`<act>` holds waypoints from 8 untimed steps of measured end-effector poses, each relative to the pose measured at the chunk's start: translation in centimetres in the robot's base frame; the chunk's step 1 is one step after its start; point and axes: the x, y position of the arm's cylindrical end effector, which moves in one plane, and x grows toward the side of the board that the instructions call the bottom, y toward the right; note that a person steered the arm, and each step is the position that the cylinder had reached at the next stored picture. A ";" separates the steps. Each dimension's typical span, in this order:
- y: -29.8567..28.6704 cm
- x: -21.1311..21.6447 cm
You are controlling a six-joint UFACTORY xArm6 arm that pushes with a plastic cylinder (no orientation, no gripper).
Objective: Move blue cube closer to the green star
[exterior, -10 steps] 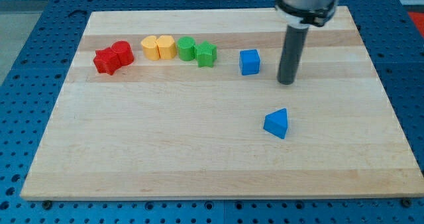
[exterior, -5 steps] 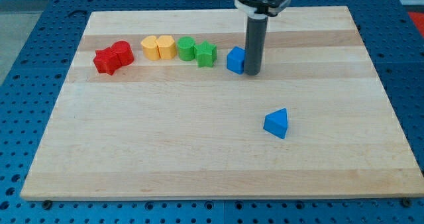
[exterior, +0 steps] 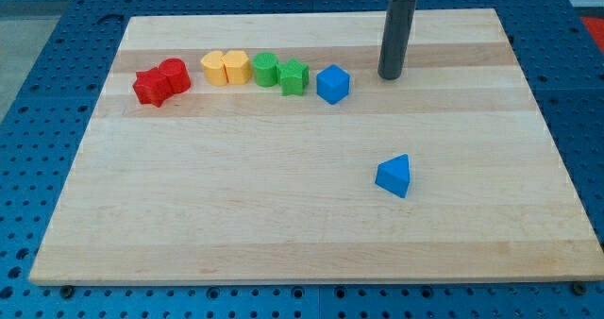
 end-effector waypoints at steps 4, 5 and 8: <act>-3.4 0.1; -4.3 0.6; -6.5 1.8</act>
